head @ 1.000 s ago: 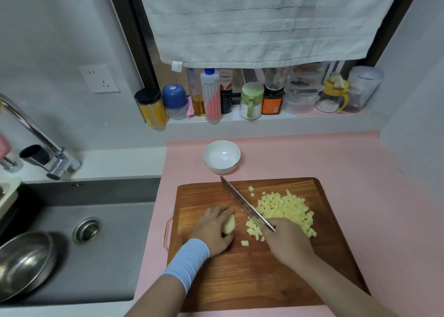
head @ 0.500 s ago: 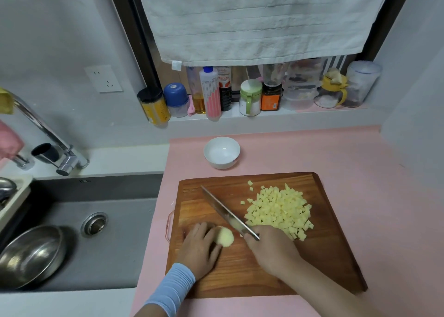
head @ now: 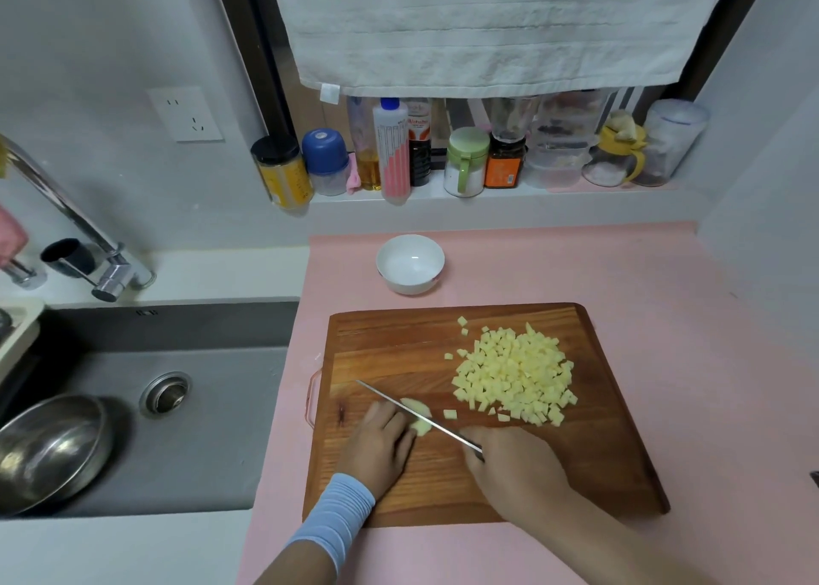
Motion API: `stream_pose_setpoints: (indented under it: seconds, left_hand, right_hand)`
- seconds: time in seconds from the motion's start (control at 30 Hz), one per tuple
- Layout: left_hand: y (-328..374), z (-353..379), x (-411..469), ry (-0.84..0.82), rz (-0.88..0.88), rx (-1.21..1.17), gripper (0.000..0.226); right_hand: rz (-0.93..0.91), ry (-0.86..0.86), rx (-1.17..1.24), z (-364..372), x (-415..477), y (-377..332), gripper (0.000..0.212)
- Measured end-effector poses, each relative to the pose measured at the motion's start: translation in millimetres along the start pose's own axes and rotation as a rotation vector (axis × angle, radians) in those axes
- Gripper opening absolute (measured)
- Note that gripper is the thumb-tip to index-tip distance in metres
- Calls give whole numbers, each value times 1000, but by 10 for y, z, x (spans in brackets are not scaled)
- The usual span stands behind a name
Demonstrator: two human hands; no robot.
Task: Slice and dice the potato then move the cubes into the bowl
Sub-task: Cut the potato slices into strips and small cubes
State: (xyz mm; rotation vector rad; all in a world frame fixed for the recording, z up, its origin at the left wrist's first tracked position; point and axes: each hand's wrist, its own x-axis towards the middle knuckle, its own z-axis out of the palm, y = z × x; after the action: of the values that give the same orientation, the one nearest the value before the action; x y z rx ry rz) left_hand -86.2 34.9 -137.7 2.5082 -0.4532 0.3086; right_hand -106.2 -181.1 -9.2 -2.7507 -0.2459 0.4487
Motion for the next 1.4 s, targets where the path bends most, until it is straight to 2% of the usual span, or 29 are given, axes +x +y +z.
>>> stream_pose_setpoints:
  seconds: [0.3, 0.43, 0.53, 0.87, 1.03, 1.23, 1.4]
  left_hand:
    - [8, 4, 7, 41, 40, -23, 6]
    - [-18, 41, -3, 41, 35, -10, 7]
    - [-14, 58, -22, 39, 53, 21, 10]
    - [43, -11, -16, 69, 73, -28, 10]
    - [11, 15, -29, 86, 80, -43, 7]
    - [-1, 22, -33, 93, 78, -63, 7]
    - [-3, 26, -32, 100, 80, -56, 6]
  right_hand:
    - [88, -137, 71, 39, 144, 18, 31]
    - [94, -159, 101, 92, 390, -142, 25]
    - [87, -179, 110, 90, 472, -201, 32]
    - [1, -79, 55, 40, 222, -148, 26]
    - [3, -128, 35, -18, 20, -58, 26]
    - [83, -194, 26, -62, -1, 55, 39]
    - [53, -188, 72, 92, 223, -162, 29]
